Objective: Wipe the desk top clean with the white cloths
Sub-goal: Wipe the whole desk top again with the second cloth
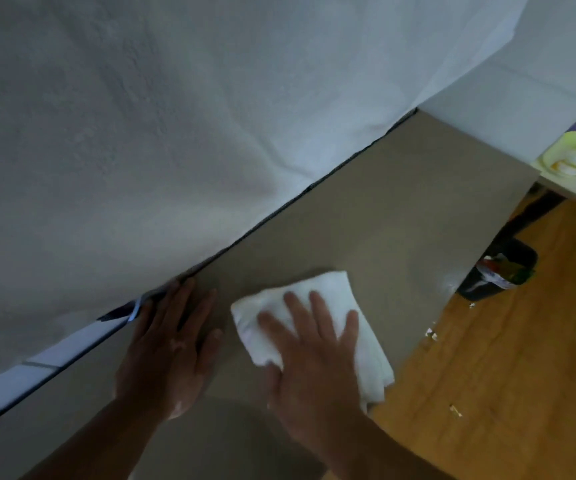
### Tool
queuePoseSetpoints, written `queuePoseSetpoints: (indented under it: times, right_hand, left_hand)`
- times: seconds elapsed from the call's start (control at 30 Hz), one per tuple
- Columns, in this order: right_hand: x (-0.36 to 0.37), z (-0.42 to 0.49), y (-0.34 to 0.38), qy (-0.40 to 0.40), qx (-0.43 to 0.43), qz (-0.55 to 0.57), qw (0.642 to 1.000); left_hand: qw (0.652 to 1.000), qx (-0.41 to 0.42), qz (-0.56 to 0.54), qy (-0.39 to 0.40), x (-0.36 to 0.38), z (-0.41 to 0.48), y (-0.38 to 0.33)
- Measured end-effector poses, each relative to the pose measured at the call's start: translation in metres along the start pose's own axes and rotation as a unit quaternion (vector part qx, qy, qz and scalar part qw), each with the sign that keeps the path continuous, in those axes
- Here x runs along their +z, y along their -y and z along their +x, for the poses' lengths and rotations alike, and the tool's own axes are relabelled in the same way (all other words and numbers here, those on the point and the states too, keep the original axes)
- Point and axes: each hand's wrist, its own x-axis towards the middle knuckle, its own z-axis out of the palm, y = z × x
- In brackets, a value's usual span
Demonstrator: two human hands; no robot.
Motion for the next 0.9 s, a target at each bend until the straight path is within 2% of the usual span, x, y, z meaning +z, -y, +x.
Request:
queuePoseSetpoints:
  times: [0.1, 0.2, 0.4, 0.5, 0.6, 0.7, 0.8, 0.9]
  right_hand:
    - [-0.005, -0.035, -0.018, 0.001, -0.067, 0.004, 0.998]
    - [-0.012, -0.026, -0.056, -0.012, -0.066, 0.006, 0.998]
    - [-0.034, 0.027, -0.136, -0.014, 0.056, 0.0, 0.998]
    - [-0.045, 0.057, -0.172, -0.043, 0.144, 0.018, 0.988]
    - [-0.054, 0.085, -0.183, -0.071, 0.243, 0.043, 0.967]
    - [-0.05, 0.085, -0.166, -0.078, 0.291, 0.052, 0.952]
    - [-0.035, 0.048, -0.128, -0.082, 0.273, 0.033, 0.958]
    - [-0.02, 0.002, -0.096, -0.105, 0.169, 0.015, 0.98]
  left_hand:
    - [0.998, 0.019, 0.046, 0.032, 0.005, 0.0, 0.005]
    - [1.0, 0.002, 0.029, 0.01, -0.001, 0.003, 0.001]
    - [1.0, 0.012, 0.005, -0.004, -0.009, 0.017, -0.02]
    - [1.0, 0.006, -0.004, 0.013, -0.011, 0.03, -0.041]
    - [0.999, -0.007, -0.022, 0.036, -0.013, 0.044, -0.067]
    - [0.997, -0.04, -0.035, 0.061, -0.01, 0.059, -0.088]
    - [0.995, -0.06, -0.045, 0.061, -0.01, 0.073, -0.099]
    - [0.995, -0.071, -0.037, 0.061, -0.012, 0.088, -0.106]
